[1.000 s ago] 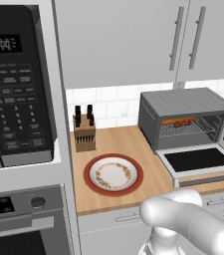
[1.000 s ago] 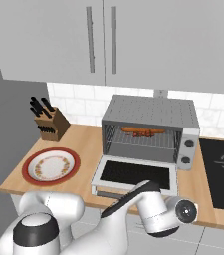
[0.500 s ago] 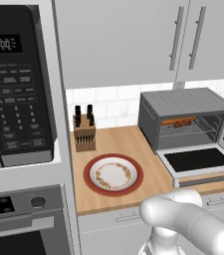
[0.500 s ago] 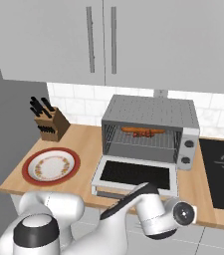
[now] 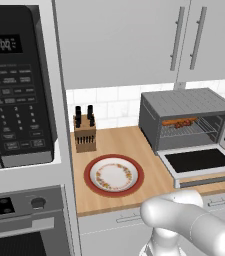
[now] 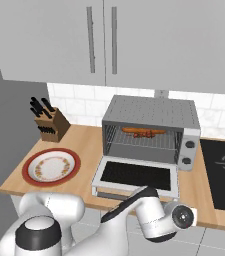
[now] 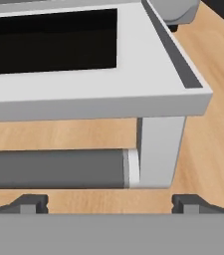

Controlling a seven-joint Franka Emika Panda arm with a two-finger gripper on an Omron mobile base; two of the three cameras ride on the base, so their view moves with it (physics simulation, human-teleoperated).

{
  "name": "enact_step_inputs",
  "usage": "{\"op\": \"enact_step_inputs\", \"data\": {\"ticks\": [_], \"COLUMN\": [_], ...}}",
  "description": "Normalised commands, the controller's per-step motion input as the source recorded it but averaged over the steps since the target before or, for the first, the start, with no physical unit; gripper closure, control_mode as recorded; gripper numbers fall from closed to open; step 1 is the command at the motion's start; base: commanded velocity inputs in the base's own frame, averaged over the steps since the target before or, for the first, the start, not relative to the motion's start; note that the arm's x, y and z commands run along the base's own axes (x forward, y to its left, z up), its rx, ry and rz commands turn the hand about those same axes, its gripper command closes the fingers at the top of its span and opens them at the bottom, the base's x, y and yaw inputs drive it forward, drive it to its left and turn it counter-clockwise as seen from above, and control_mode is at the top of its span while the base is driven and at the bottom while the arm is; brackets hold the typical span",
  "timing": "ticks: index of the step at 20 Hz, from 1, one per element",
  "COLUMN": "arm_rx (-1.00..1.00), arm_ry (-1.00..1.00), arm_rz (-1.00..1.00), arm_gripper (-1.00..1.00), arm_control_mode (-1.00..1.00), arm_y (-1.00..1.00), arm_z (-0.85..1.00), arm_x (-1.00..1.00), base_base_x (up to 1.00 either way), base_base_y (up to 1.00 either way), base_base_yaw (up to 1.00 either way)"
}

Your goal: Pick up the kebab skewer and baguette bread, and place them inside the toaster oven. Close the toaster oven door and start by setting the timer.

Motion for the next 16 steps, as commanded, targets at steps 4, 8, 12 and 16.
{"op": "enact_step_inputs", "data": {"ticks": [4, 8, 12, 16], "arm_rx": [0.00, 0.00, 0.00, 0.00], "arm_ry": [-0.01, -0.02, -0.03, 0.00], "arm_rz": [0.00, 0.00, 0.00, 0.00], "arm_gripper": [-1.00, -1.00, -1.00, -1.00], "arm_control_mode": [-1.00, -1.00, -1.00, -1.00], "arm_y": [0.03, 0.09, 0.05, 0.00], "arm_z": [0.07, 0.32, 0.49, 0.20], "arm_x": [0.11, 0.07, 0.04, 0.03], "base_base_x": [0.00, 0.00, 0.00, 0.00], "base_base_y": [0.00, 0.00, 0.00, 0.00], "base_base_yaw": [0.00, 0.00, 0.00, 0.00]}}
